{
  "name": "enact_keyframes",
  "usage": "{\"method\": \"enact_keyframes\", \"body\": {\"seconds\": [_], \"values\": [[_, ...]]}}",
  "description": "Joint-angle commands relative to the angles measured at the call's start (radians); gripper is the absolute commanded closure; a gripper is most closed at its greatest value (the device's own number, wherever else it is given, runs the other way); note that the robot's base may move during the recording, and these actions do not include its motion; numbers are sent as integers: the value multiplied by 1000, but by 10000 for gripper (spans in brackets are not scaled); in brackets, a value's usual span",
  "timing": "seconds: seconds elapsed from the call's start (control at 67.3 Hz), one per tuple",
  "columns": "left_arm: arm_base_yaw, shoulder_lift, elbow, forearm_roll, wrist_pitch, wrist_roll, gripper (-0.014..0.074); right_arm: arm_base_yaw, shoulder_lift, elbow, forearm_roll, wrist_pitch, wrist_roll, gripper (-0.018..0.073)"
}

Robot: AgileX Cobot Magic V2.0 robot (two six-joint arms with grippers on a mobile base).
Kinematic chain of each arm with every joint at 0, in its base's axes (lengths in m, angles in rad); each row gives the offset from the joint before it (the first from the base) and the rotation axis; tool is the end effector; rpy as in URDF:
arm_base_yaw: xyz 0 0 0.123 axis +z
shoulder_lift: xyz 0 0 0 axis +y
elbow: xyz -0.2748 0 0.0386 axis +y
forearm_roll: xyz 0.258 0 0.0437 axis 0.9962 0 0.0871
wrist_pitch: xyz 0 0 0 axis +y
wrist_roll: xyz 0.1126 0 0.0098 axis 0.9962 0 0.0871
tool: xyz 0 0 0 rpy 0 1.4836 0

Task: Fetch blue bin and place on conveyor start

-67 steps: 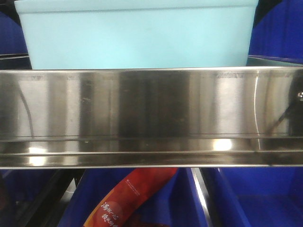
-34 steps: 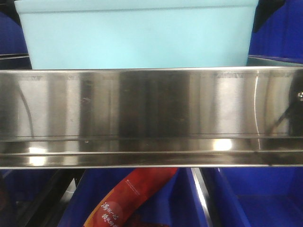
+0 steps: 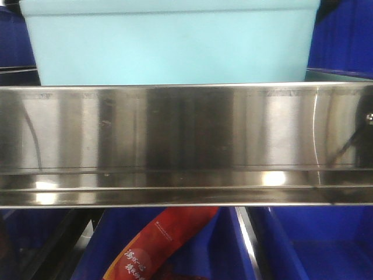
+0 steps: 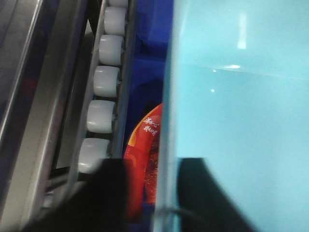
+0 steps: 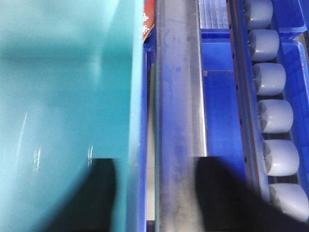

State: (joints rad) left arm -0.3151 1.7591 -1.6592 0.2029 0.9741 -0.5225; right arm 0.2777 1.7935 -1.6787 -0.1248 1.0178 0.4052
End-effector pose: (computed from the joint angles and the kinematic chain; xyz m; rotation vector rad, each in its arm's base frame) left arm 0.3983 -0.1100 0.3111 -0.1815 2.5226 -0.0748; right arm 0.4037 0.1026 0.2993 0.1178 2.6028 0.0824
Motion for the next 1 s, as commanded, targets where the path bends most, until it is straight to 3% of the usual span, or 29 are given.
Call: {"method": "enact_keyframes", "body": {"seconds": [0.0,0.535,0.713,0.832,0.981], "values": [[2,-12,-7,21,10,-5,706,5,-6,-6,-30,-5,1,724],[0,-12,-11,27,7,-5,708,5,-13,-6,-30,-9,1,722],[-36,-85,-11,29,12,-22,708,16,-85,-6,-36,-21,6,722],[-84,-136,-2,101,31,-99,708,33,-127,-2,-50,-5,27,725],[-153,-212,74,221,27,-212,708,71,-199,75,-133,-21,101,724]]}}
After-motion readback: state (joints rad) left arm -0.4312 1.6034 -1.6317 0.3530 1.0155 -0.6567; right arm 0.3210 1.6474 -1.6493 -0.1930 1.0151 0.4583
